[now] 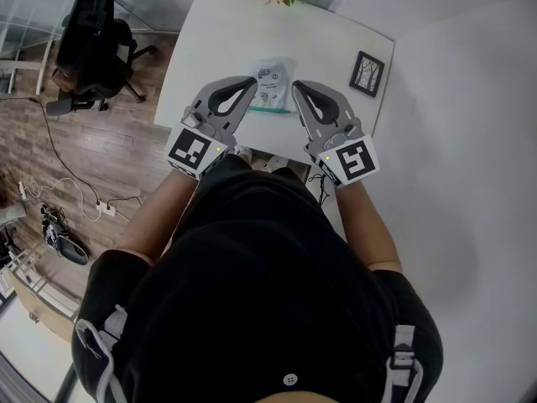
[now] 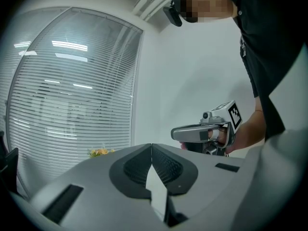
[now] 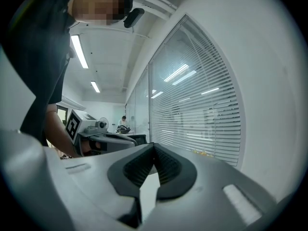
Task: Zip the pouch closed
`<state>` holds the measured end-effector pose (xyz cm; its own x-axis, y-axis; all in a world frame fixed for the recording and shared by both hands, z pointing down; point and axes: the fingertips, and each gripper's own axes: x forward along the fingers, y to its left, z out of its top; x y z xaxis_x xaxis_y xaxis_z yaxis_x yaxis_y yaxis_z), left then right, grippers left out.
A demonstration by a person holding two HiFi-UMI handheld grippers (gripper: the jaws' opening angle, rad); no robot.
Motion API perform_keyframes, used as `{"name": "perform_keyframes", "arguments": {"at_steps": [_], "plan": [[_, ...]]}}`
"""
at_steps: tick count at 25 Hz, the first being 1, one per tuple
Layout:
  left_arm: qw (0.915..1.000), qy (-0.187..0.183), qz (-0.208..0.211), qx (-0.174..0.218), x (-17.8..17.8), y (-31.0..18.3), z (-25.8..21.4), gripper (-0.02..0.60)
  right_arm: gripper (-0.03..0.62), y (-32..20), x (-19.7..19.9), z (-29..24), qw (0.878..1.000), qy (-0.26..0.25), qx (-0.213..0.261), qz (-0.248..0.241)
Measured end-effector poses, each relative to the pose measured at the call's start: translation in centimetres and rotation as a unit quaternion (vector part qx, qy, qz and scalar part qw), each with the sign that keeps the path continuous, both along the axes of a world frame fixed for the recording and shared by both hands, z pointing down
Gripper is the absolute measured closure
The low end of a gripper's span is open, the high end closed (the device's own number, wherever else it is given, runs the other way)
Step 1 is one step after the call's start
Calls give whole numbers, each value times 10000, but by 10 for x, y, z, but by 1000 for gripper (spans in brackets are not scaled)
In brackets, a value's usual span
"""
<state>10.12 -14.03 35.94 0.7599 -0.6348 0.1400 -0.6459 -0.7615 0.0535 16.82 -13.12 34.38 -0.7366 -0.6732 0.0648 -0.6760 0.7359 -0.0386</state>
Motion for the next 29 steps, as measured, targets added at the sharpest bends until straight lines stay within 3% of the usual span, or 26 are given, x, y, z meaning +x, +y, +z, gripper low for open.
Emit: {"name": "perform_keyframes", "arguments": {"at_steps": [18, 29], "plan": [[9999, 119, 45, 22, 0, -3, 0, 572, 583, -3, 1, 0, 10000, 35, -3, 40], [10000, -14, 18, 70, -6, -2, 7, 572, 583, -2, -2, 5, 10000, 43, -26, 23]]}}
